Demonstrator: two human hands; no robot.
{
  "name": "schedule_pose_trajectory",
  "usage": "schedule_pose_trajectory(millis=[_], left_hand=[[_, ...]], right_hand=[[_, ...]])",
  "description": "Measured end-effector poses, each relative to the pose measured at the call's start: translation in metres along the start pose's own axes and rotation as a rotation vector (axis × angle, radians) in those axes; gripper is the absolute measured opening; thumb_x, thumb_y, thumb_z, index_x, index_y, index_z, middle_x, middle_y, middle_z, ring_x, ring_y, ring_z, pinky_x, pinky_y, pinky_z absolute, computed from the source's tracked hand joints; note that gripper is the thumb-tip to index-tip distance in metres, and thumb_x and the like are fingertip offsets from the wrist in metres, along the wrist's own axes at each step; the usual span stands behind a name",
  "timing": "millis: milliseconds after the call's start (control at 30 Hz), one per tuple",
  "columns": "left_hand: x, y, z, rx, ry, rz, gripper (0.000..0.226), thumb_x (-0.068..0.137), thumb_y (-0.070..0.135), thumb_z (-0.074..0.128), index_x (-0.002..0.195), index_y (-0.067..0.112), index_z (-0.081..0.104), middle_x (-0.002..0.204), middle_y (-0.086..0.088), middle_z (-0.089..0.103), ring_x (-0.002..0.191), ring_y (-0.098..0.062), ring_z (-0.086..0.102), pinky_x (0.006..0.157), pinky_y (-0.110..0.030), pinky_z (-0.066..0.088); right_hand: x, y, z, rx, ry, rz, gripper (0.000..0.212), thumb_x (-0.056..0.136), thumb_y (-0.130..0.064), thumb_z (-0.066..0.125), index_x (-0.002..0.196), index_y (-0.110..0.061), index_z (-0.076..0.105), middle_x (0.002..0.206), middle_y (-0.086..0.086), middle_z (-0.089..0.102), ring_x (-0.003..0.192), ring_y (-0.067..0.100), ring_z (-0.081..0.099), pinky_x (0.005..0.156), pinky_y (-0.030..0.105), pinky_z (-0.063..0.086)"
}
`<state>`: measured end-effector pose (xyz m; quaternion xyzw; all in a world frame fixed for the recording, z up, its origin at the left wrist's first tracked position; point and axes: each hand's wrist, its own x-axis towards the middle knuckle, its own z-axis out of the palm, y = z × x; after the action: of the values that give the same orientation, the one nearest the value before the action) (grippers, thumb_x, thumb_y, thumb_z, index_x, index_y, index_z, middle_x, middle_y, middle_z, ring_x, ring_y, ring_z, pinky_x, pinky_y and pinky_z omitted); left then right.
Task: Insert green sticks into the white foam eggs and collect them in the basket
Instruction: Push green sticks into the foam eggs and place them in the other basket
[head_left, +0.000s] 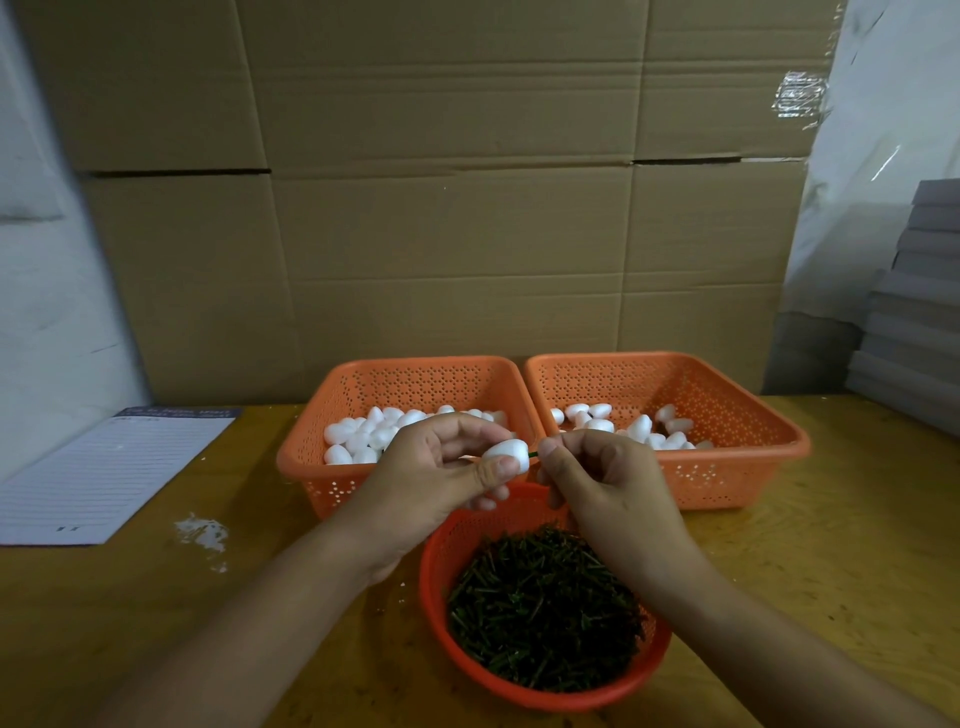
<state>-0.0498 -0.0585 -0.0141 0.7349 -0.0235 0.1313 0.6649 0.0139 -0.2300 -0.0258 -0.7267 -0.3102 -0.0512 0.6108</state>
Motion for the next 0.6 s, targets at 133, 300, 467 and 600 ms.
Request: schedule_pose_trajectory(millis=[133, 300, 467, 600], left_hand=[[-0.0001, -0.0017, 0.0009, 0.013, 0.011, 0.024, 0.034, 0.076, 0.024, 0.079, 0.106, 0.010, 0.071, 0.097, -0.005, 0.077, 0.074, -0.013, 0.070, 0.068, -0.021, 0.056], [0.0000, -0.0038, 0.0006, 0.035, 0.016, 0.041, 0.032, 0.076, 0.025, 0.080, 0.104, 0.014, 0.072, 0.098, -0.004, 0.077, 0.075, -0.013, 0.071, 0.067, -0.020, 0.056], [0.0005, -0.0050, -0.0010, 0.046, 0.013, 0.033, 0.034, 0.076, 0.027, 0.080, 0.106, 0.014, 0.072, 0.099, -0.005, 0.077, 0.076, -0.014, 0.072, 0.067, -0.021, 0.056], [0.0005, -0.0050, -0.0006, 0.047, 0.012, 0.040, 0.034, 0.075, 0.027, 0.080, 0.106, 0.014, 0.072, 0.098, -0.005, 0.077, 0.075, -0.014, 0.071, 0.067, -0.021, 0.056]], right_hand=[[0.0003, -0.0001, 0.0006, -0.004, 0.006, 0.012, 0.031, 0.097, -0.030, 0.060, 0.068, -0.019, 0.066, 0.054, -0.004, 0.060, 0.046, 0.003, 0.049, 0.047, 0.019, 0.039], [0.0001, -0.0007, -0.0004, -0.018, 0.001, 0.020, 0.033, 0.096, -0.032, 0.060, 0.069, -0.014, 0.066, 0.056, -0.002, 0.062, 0.049, 0.004, 0.053, 0.049, 0.020, 0.043], [-0.0005, -0.0033, 0.0004, -0.031, -0.004, 0.035, 0.036, 0.096, -0.032, 0.059, 0.069, -0.009, 0.066, 0.056, 0.001, 0.062, 0.049, 0.005, 0.052, 0.050, 0.025, 0.042], [-0.0016, -0.0059, 0.0006, -0.013, -0.011, 0.064, 0.036, 0.097, -0.029, 0.059, 0.069, -0.008, 0.066, 0.056, 0.001, 0.061, 0.049, 0.007, 0.051, 0.051, 0.028, 0.043]])
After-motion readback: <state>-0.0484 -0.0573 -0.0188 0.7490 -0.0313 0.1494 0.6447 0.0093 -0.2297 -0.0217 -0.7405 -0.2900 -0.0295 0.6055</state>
